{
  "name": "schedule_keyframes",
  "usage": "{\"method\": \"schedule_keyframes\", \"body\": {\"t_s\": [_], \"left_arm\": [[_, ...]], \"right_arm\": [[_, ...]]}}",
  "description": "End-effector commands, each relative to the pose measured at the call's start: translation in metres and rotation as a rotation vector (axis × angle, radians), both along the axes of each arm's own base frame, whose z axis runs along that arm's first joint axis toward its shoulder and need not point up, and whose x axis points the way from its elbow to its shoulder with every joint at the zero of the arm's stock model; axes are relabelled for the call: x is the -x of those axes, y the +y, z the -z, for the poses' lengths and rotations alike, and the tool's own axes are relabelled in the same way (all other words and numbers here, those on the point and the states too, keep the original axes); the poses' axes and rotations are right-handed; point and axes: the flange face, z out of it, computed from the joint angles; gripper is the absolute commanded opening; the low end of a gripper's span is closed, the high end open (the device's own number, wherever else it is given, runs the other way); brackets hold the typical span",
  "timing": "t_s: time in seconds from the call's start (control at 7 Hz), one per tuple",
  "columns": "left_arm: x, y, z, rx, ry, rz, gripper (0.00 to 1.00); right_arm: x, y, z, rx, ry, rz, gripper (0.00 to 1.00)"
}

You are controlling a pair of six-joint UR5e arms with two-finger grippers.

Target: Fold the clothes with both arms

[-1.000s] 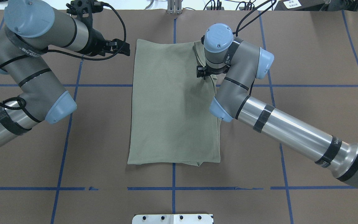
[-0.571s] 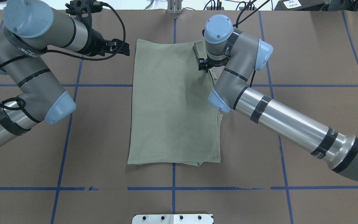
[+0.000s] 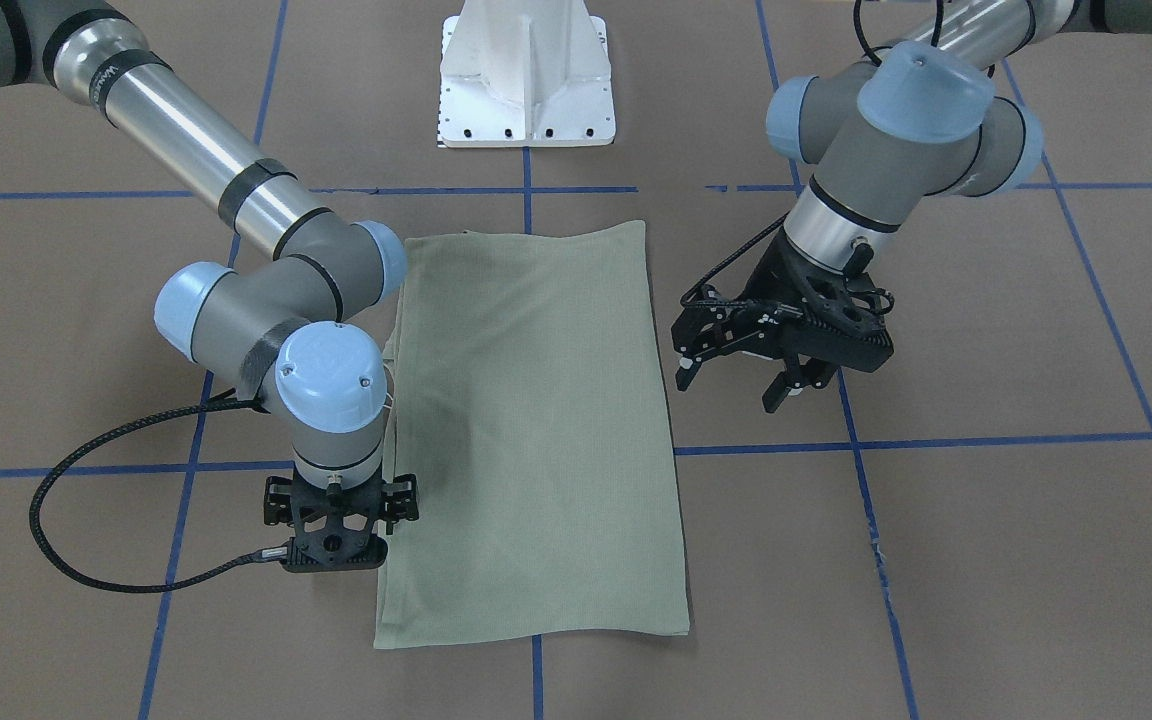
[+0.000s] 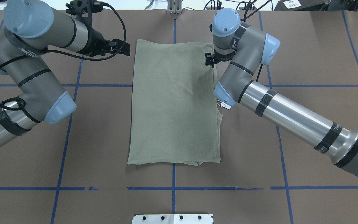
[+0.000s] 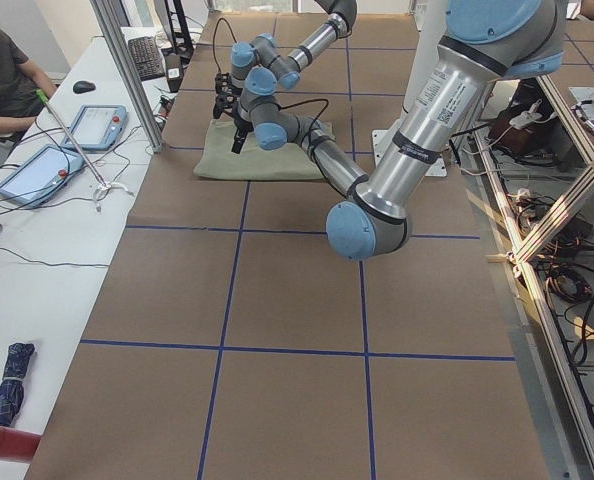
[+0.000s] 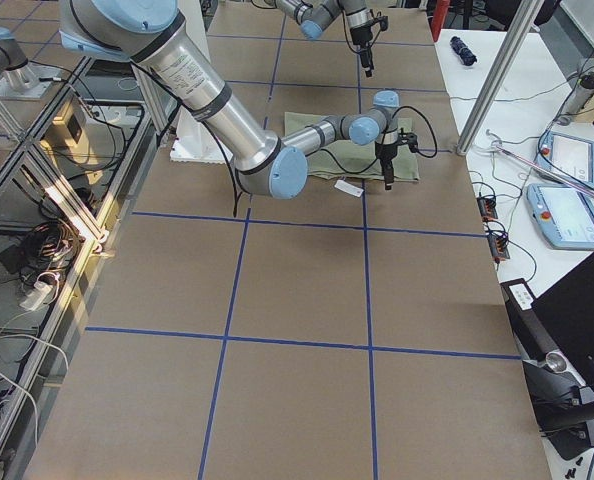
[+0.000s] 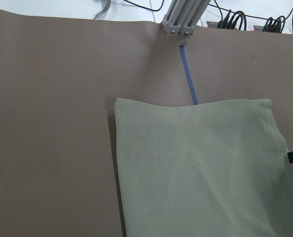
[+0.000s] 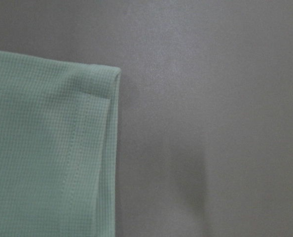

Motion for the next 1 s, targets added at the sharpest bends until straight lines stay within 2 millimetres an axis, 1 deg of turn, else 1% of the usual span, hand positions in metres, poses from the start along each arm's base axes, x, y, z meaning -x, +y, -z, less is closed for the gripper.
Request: {"method": "schedule_keyframes", "body": {"t_s": [0.0, 0.14, 0.29, 0.43, 0.57, 0.71, 0.86], "left_arm": [[0.0, 0.0, 0.005, 0.003, 0.004, -0.001, 1.0], [-0.017, 0.017, 0.003, 0.073, 0.039, -0.055, 1.0], [-0.034, 0.034, 0.002, 0.185, 0.086, -0.077, 1.0], [-0.055, 0.064, 0.014, 0.271, 0.133, -0.083, 1.0], [-0.067, 0.107, -0.001, 0.368, 0.154, -0.073, 1.0], [-0.083, 0.157, -0.003, 0.428, 0.177, -0.022, 1.0], [-0.117, 0.195, -0.011, 0.509, 0.179, 0.022, 1.0]], "right_arm": [[-0.005, 0.003, 0.026, -0.014, -0.048, 0.004, 1.0], [-0.018, 0.024, 0.035, -0.004, -0.113, 0.033, 1.0], [-0.046, 0.057, 0.035, 0.017, -0.123, 0.038, 1.0], [-0.063, 0.106, 0.046, 0.041, -0.133, 0.048, 1.0], [-0.076, 0.152, 0.057, 0.061, -0.178, 0.036, 1.0], [-0.08, 0.203, 0.062, 0.102, -0.229, 0.01, 1.0], [-0.082, 0.234, 0.069, 0.143, -0.266, -0.011, 1.0]]}}
